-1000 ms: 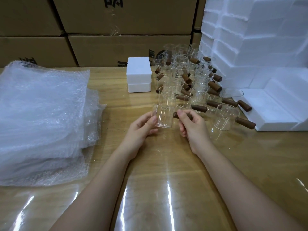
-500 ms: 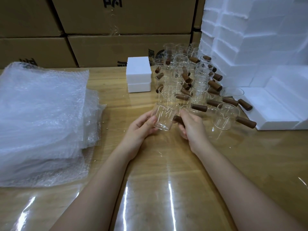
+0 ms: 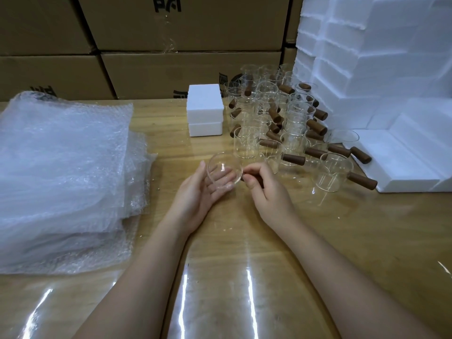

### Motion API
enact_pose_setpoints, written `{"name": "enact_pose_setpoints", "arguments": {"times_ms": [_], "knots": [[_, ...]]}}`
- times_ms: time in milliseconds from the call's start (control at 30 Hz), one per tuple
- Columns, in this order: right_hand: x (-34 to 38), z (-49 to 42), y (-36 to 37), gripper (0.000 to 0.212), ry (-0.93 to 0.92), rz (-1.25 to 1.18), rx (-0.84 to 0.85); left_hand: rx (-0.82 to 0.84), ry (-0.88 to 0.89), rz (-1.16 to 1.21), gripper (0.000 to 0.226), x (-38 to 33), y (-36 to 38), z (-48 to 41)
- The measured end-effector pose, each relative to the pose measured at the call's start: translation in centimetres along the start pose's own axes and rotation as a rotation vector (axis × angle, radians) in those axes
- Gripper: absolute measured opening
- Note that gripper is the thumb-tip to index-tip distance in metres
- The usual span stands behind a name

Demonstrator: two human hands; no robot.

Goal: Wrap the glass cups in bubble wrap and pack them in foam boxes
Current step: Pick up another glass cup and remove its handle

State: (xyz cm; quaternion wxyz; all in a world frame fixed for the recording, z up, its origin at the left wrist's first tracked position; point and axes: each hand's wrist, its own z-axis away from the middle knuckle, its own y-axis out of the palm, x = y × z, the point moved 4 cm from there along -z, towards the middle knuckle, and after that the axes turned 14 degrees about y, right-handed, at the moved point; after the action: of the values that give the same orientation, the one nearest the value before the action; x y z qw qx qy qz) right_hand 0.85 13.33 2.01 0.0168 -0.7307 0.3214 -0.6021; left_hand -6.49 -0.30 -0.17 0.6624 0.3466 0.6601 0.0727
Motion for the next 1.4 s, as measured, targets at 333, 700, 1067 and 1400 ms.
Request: {"name": "enact_pose_setpoints", "arguments": {"times_ms": [333, 700, 1067, 1400], "knots": [[0.1, 0.3, 0.5, 0.054, 0.008, 0.134, 0.144, 0.068, 0.053, 0.058, 0.053, -0.2, -0.1, -0.1], [1.0, 0.4, 0.4, 0.066, -0.104, 0.234, 0.056, 0.063, 0.058, 0.078, 0.052, -0.5, 0.0, 0.0], [0.1, 0.1, 0.6, 0.064, -0.049, 0.137, 0.131, 0.096, -0.07, -0.012, 0.072, 0.0, 0.3, 0.3], [-0.2, 0.0, 0.9, 0.065, -0.011, 0.14, 0.149, 0.069, 0.06, 0.016, 0.062, -0.5, 0.6, 0.4]]}}
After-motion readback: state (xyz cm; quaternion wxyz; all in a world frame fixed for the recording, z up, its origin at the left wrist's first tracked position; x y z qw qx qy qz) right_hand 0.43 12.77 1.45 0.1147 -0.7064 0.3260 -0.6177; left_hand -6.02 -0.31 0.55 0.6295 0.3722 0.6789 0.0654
